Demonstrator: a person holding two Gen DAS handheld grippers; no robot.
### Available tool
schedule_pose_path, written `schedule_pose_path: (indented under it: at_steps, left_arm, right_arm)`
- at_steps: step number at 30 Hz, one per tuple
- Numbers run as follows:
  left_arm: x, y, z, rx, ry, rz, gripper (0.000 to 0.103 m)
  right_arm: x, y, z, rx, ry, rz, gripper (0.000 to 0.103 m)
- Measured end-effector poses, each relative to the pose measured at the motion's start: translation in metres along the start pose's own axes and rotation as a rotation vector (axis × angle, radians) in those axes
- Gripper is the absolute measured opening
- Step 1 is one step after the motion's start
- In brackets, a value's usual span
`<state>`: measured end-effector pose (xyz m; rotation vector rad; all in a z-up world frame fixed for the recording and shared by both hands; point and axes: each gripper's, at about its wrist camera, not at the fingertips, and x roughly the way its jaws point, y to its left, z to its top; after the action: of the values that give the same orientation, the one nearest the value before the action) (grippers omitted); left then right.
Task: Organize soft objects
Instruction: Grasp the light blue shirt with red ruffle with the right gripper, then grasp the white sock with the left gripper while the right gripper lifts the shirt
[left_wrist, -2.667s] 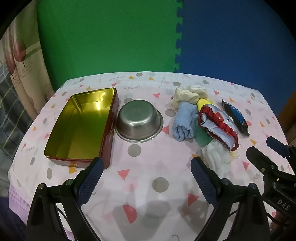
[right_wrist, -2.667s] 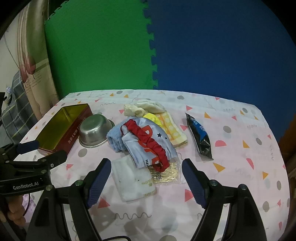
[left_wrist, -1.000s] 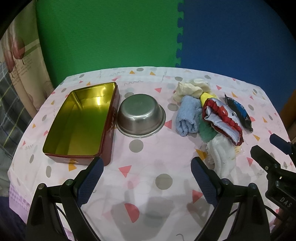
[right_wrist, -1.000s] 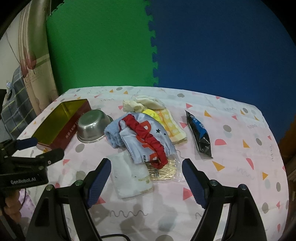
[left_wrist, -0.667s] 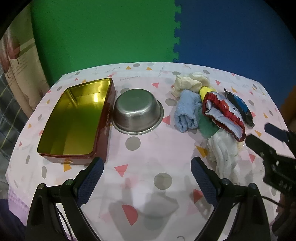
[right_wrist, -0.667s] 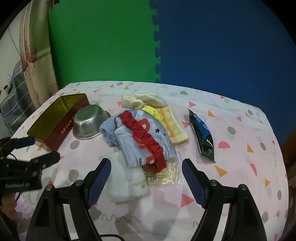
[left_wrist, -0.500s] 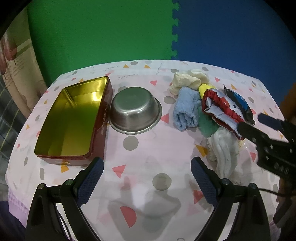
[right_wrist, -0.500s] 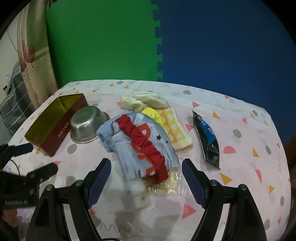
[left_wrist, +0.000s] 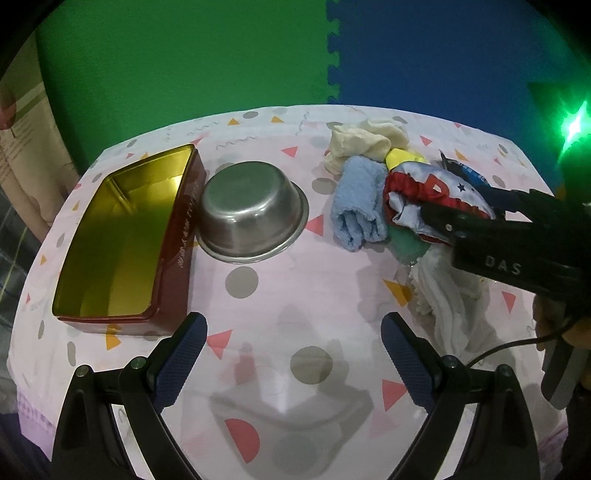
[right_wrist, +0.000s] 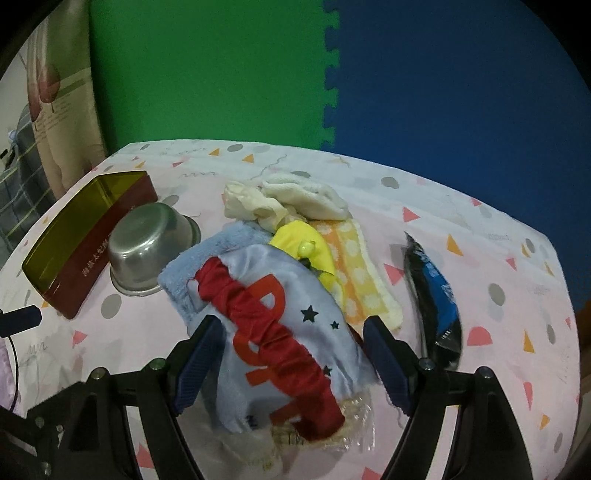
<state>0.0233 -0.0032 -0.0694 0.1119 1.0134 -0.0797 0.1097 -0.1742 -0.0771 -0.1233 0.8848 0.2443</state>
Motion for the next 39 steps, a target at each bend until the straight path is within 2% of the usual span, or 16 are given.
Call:
schedule_pose_path:
  at_steps: [7,9,10,11,13,17,27,39]
  left_arm:
    - [0.003,-0.002,0.001,0.001,0.013,0.002,0.094]
    - [0.005,-0.003,0.001,0.004,0.015,0.004,0.094]
    - [0.006,-0.004,0.0,0.006,0.018,0.003,0.094]
    - [0.007,-0.005,0.0,0.008,0.02,0.003,0.094]
    - [0.007,-0.007,-0.001,0.01,0.022,0.002,0.094]
    - [0.007,-0.008,-0.001,0.012,0.019,0.003,0.094]
    - [0.005,-0.013,-0.003,0.017,0.016,-0.016,0.094]
    - [0.007,-0.038,-0.001,0.062,0.015,-0.076,0.094]
  right_arm:
    - [0.004,0.0,-0.006,0.001,-0.017,-0.008,0.08]
    - [0.002,0.002,-0.009,-0.007,-0.022,-0.008,0.067]
    - [0.001,0.002,-0.01,-0.013,-0.023,-0.01,0.055]
    - [0.001,0.003,-0.011,-0.017,-0.021,-0.007,0.05]
    - [-0.001,0.003,-0.013,-0.018,-0.024,-0.003,0.048]
    - [-0.006,0.002,-0.014,-0.009,-0.045,0.008,0.037]
    - [-0.028,-0.006,-0.018,0.035,-0.102,0.019,0.033]
    - [-0.062,-0.043,-0.022,0.155,-0.171,0.054,0.033]
